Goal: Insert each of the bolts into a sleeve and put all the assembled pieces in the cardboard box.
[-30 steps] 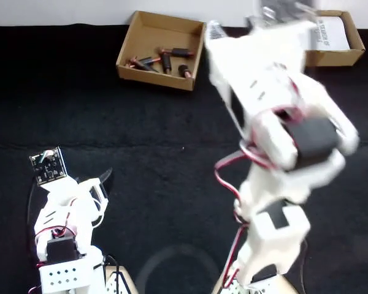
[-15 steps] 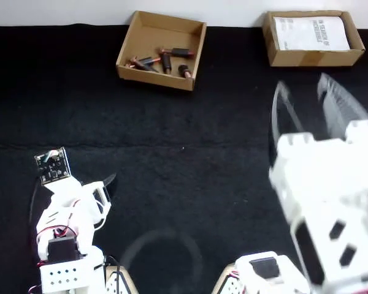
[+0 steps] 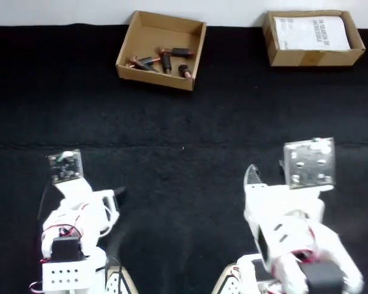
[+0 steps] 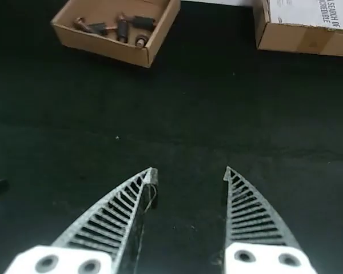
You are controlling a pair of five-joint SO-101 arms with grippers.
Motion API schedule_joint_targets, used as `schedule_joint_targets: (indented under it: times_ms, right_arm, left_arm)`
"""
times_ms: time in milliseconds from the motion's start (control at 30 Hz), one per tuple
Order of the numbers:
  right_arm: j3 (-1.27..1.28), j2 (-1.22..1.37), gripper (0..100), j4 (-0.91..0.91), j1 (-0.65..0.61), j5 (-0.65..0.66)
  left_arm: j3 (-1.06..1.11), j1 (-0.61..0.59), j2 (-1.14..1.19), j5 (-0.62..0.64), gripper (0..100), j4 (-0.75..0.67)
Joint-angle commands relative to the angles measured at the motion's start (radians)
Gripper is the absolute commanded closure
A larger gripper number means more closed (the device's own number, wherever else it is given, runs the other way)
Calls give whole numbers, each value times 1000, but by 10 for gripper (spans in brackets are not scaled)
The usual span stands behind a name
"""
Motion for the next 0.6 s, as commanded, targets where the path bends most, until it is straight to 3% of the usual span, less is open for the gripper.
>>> schedule_joint_targets:
  times_ms: [0, 100, 200, 333, 567]
  right_arm:
    - [446, -153, 832, -265, 48, -2]
    - [727, -242, 832, -443, 58, 0]
    - [918, -308, 832, -504, 70, 0]
    - [1047, -377, 832, -483, 71, 0]
    - [1058, -414, 832, -266, 71, 0]
  left_arm:
    - [19, 41, -2, 2, 702, 9]
    - [19, 41, -1, 0, 702, 9]
    - [19, 41, 2, 0, 702, 14]
    - [19, 39, 2, -2, 702, 68]
    - [19, 39, 2, -2, 713, 80]
